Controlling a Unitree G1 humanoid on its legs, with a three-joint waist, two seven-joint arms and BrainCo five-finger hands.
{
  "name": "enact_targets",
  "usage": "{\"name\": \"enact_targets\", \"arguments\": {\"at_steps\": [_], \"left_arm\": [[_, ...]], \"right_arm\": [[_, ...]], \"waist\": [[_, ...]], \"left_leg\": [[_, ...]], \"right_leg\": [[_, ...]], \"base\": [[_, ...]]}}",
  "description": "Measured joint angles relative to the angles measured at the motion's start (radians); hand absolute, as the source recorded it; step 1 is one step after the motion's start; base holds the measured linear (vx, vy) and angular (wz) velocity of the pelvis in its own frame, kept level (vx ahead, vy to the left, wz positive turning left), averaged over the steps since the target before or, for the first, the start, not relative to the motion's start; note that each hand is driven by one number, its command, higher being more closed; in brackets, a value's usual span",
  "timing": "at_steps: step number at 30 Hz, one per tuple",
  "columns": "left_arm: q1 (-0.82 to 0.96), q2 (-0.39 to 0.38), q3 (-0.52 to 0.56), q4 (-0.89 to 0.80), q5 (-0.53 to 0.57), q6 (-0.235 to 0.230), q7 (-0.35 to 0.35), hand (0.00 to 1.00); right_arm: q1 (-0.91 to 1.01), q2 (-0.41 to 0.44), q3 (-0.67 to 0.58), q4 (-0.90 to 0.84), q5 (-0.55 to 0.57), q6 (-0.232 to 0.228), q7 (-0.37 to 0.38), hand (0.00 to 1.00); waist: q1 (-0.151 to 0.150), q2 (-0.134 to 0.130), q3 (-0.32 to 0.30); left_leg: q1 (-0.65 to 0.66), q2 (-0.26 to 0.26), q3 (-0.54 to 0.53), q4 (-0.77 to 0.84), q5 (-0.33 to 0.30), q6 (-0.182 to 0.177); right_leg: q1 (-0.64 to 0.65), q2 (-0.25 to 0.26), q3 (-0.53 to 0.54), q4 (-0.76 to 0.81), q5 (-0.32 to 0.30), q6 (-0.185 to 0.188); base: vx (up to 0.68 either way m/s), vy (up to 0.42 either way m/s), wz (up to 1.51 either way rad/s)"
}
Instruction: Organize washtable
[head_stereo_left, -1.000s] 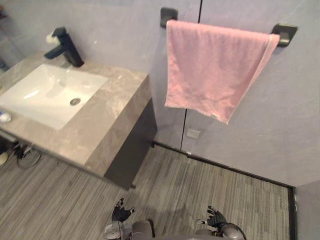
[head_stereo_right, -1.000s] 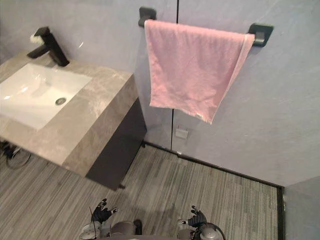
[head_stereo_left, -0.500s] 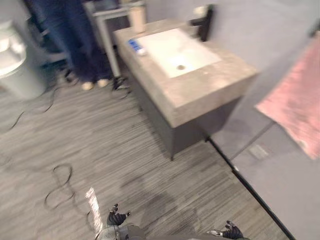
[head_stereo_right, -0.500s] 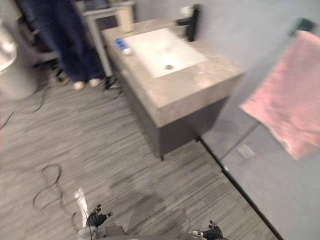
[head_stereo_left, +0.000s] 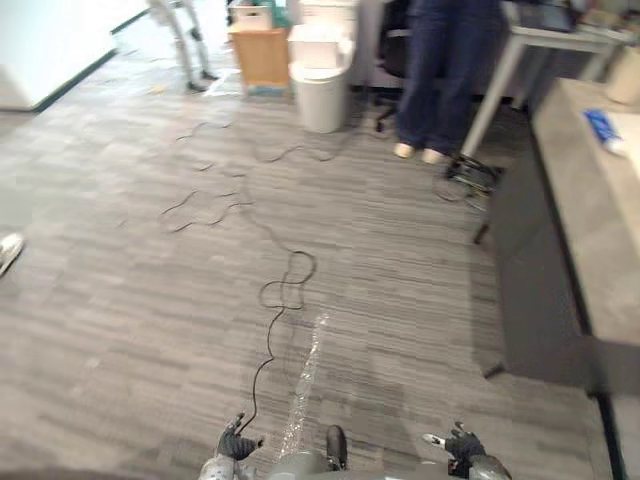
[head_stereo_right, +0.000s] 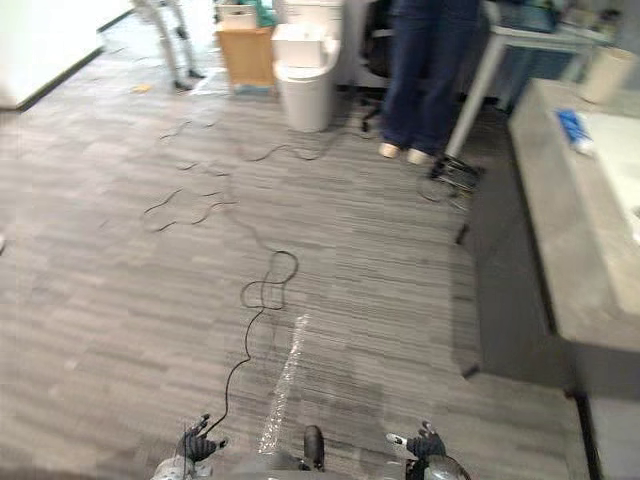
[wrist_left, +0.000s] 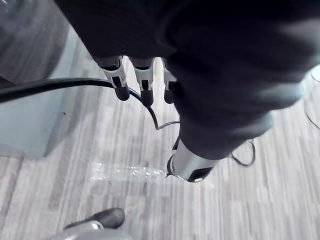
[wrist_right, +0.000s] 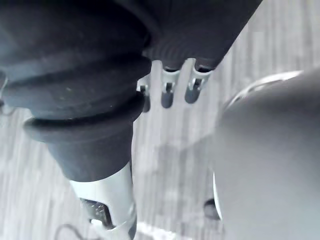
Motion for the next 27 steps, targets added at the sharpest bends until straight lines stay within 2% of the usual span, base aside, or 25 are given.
{"name": "enact_targets", "arguments": {"at_steps": [1, 2, 3, 6, 8, 11, 12, 13, 14, 15, 16, 17, 18, 19, 20, 22, 23, 24, 25, 26, 27], "left_arm": [[0.018, 0.010, 0.002, 0.016, 0.011, 0.005, 0.000, 0.00], [0.023, 0.009, 0.005, 0.026, 0.014, 0.011, 0.000, 0.00], [0.026, -0.001, 0.015, 0.031, 0.016, 0.020, -0.001, 0.00], [-0.009, -0.033, 0.034, 0.028, 0.024, 0.025, -0.003, 0.00], [-0.040, -0.045, 0.062, 0.027, 0.022, 0.031, -0.001, 0.00], [-0.093, -0.071, 0.069, 0.009, 0.012, 0.033, -0.003, 0.00], [-0.099, -0.081, 0.074, -0.011, 0.010, 0.033, -0.003, 0.00], [-0.079, -0.088, 0.089, -0.030, 0.009, 0.033, -0.004, 0.00], [-0.080, -0.126, 0.112, -0.030, 0.004, 0.037, -0.004, 0.00], [-0.071, -0.132, 0.118, -0.038, 0.003, 0.033, -0.006, 0.00], [-0.063, -0.133, 0.131, -0.054, 0.003, 0.032, -0.008, 0.00], [-0.049, -0.131, 0.164, -0.074, 0.000, 0.036, -0.009, 0.00], [-0.040, -0.129, 0.178, -0.080, -0.004, 0.037, -0.008, 0.00], [-0.029, -0.125, 0.218, -0.116, -0.028, 0.035, 0.002, 0.00], [-0.011, -0.106, 0.237, -0.120, -0.028, 0.033, 0.007, 0.00], [0.003, -0.102, 0.243, -0.125, -0.037, 0.031, 0.007, 0.00], [0.005, -0.098, 0.243, -0.126, -0.039, 0.030, 0.007, 0.00], [0.006, -0.101, 0.241, -0.127, -0.040, 0.029, 0.007, 0.00], [0.007, -0.102, 0.237, -0.123, -0.040, 0.026, 0.009, 0.00], [0.006, -0.100, 0.221, -0.107, -0.040, 0.016, 0.014, 0.00], [0.008, -0.104, 0.205, -0.102, -0.040, 0.012, 0.019, 0.00]], "right_arm": [[0.000, 0.003, 0.012, -0.006, 0.001, -0.008, 0.000, 0.00], [0.000, 0.003, 0.015, -0.010, 0.003, -0.013, 0.000, 0.00], [0.008, 0.012, 0.015, -0.034, 0.006, -0.019, 0.000, 0.00], [0.022, 0.032, 0.004, -0.074, 0.034, -0.027, 0.003, 0.00], [0.022, 0.040, -0.013, -0.080, 0.036, -0.027, 0.015, 0.00], [0.031, 0.069, -0.065, -0.101, 0.036, -0.023, 0.020, 0.00], [0.046, 0.077, -0.064, -0.107, 0.030, -0.020, 0.020, 0.00], [0.077, 0.094, -0.064, -0.123, 0.029, -0.017, 0.020, 0.00], [0.092, 0.091, -0.088, -0.150, 0.031, -0.009, 0.022, 0.00], [0.101, 0.083, -0.083, -0.158, 0.029, 0.000, 0.019, 0.00], [0.113, 0.081, -0.073, -0.171, 0.027, 0.009, 0.020, 0.00], [0.109, 0.076, -0.048, -0.159, 0.020, 0.014, 0.019, 0.00], [0.103, 0.069, -0.033, -0.151, 0.019, 0.016, 0.020, 0.00], [0.090, 0.065, 0.007, -0.145, 0.019, 0.017, 0.015, 0.00], [0.062, 0.074, 0.067, -0.145, 0.015, 0.015, 0.010, 0.00], [0.045, 0.082, 0.097, -0.144, -0.014, 0.009, 0.009, 0.00], [0.041, 0.089, 0.121, -0.141, -0.027, 0.005, 0.002, 0.00], [0.038, 0.090, 0.126, -0.132, -0.035, 0.004, 0.000, 0.00], [0.021, 0.083, 0.132, -0.102, -0.053, 0.000, 0.000, 0.00], [0.012, 0.063, 0.154, -0.073, -0.058, -0.009, 0.001, 0.00], [0.016, 0.048, 0.169, -0.065, -0.059, -0.015, 0.002, 0.00]], "waist": [[0.001, -0.005, 0.006], [-0.001, -0.007, 0.006], [-0.011, -0.003, 0.012], [-0.027, -0.018, 0.022], [-0.030, -0.028, 0.022], [-0.046, -0.035, 0.012], [-0.042, -0.055, 0.005], [-0.046, -0.088, -0.010], [-0.066, -0.075, -0.002], [-0.068, -0.054, 0.002], [-0.067, -0.051, 0.001], [-0.045, -0.054, 0.003], [-0.022, -0.061, 0.005], [0.018, -0.064, 0.006], [0.023, -0.079, 0.006], [0.030, -0.079, 0.008], [0.045, -0.077, 0.010], [0.049, -0.075, 0.011], [0.051, -0.074, 0.012], [0.060, -0.069, 0.010], [0.070, -0.047, 0.001]], "left_leg": [[0.051, -0.013, -0.013, -0.030, -0.013, 0.011], [0.073, -0.014, -0.009, -0.038, -0.030, 0.017], [0.096, -0.004, 0.040, -0.030, -0.080, 0.013], [0.159, 0.001, 0.073, -0.001, -0.146, -0.001], [0.195, -0.003, 0.065, -0.005, -0.180, -0.002], [0.278, -0.007, 0.049, -0.018, -0.203, -0.026], [0.284, -0.023, 0.056, 0.020, -0.209, -0.024], [0.273, -0.054, 0.066, 0.146, -0.261, -0.056], [0.220, -0.038, 0.083, 0.390, -0.307, -0.132], [0.165, 0.000, 0.114, 0.539, -0.285, -0.175], [0.059, 0.083, 0.178, 0.845, -0.249, -0.228], [-0.008, 0.165, 0.193, 1.062, -0.204, -0.261], [-0.023, 0.202, 0.203, 1.127, -0.191, -0.249], [-0.051, 0.279, 0.211, 1.204, -0.176, -0.218], [-0.104, 0.360, 0.182, 1.211, -0.175, -0.212], [-0.156, 0.406, 0.182, 1.142, -0.183, -0.199], [-0.193, 0.412, 0.181, 1.041, -0.197, -0.180], [-0.212, 0.408, 0.178, 0.971, -0.205, -0.174], [-0.243, 0.376, 0.148, 0.800, -0.207, -0.174], [-0.246, 0.321, 0.079, 0.552, -0.191, -0.195], [-0.227, 0.303, 0.029, 0.393, -0.161, -0.226]], "right_leg": [[-0.035, 0.041, 0.012, 0.010, -0.042, 0.002], [-0.052, 0.058, 0.000, 0.009, -0.056, 0.006], [-0.083, 0.078, -0.042, 0.001, -0.071, 0.019], [-0.176, 0.125, -0.134, -0.056, -0.073, 0.029], [-0.223, 0.155, -0.227, -0.129, -0.057, 0.014], [-0.241, 0.188, -0.487, -0.185, -0.003, -0.113], [-0.235, 0.233, -0.508, -0.229, 0.007, -0.164], [-0.186, 0.272, -0.527, -0.322, 0.031, -0.228], [-0.124, 0.296, -0.515, -0.360, 0.046, -0.271], [-0.101, 0.304, -0.495, -0.366, 0.033, -0.248], [-0.063, 0.308, -0.468, -0.355, 0.001, -0.221], [-0.019, 0.319, -0.402, -0.349, -0.025, -0.209], [0.003, 0.320, -0.350, -0.340, -0.038, -0.201], [0.047, 0.319, -0.263, -0.339, -0.045, -0.188], [0.102, 0.308, -0.164, -0.367, -0.048, -0.167], [0.136, 0.277, -0.059, -0.400, -0.050, -0.127], [0.162, 0.239, 0.022, -0.431, -0.052, -0.098], [0.176, 0.216, 0.053, -0.444, -0.052, -0.088], [0.193, 0.172, 0.104, -0.453, -0.060, -0.072], [0.196, 0.136, 0.149, -0.437, -0.091, -0.020], [0.193, 0.128, 0.170, -0.423, -0.109, 0.012]], "base": [[0.21, 0.147, 0.59], [0.24, 0.158, 0.65], [0.16, 0.080, 0.68], [0.28, 0.063, 0.57], [0.45, 0.125, 0.14], [0.56, 0.150, 0.20], [0.68, 0.167, 0.00], [0.82, 0.219, 0.02], [0.68, 0.194, 0.06], [0.79, 0.217, -0.03], [0.65, 0.143, -0.60], [0.64, 0.126, -1.02], [0.59, 0.143, -1.85], [0.62, 0.259, -2.27], [0.58, 0.294, -2.22], [0.39, 0.304, -1.75], [0.41, 0.436, -1.59], [0.42, 0.465, -1.48], [0.53, 0.634, -1.21], [0.45, 0.565, -1.13], [0.56, 0.764, -1.07]]}}
